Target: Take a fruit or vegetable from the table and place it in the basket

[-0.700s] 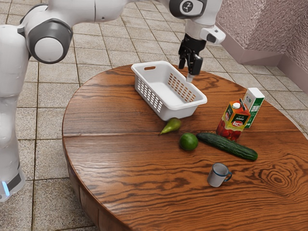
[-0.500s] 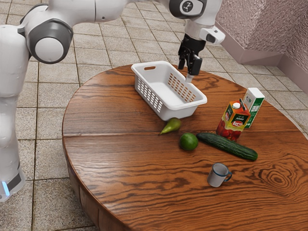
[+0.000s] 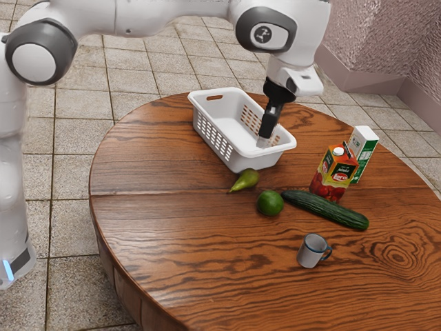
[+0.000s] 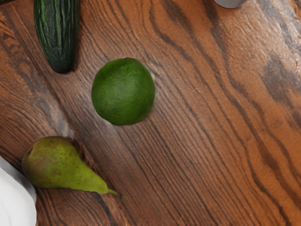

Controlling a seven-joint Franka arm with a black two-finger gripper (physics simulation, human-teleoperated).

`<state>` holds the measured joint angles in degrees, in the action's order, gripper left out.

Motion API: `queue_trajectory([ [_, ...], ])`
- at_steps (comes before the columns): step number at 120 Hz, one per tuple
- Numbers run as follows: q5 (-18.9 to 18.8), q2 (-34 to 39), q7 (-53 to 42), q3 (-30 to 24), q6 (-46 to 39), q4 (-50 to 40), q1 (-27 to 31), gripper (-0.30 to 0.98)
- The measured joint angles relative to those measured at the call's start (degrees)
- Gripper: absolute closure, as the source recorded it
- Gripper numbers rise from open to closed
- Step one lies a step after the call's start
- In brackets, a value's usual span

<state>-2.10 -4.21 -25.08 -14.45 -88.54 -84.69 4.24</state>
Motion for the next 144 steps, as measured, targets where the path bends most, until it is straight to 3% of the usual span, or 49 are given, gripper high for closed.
queue_trajectory([
  [32,0.1,3.0,-12.7,-4.6,-6.7,-8.9,-2.4,0.00],
  [41,-0.2,-2.4,-15.3,-4.8,-8.9,-5.3,-4.3,0.00],
  [65,-2.3,-11.8,-20.9,-5.2,-11.7,3.5,-0.7,0.00],
  [144,-4.9,-18.6,-31.5,-3.0,-13.4,4.3,-0.3,0.00],
])
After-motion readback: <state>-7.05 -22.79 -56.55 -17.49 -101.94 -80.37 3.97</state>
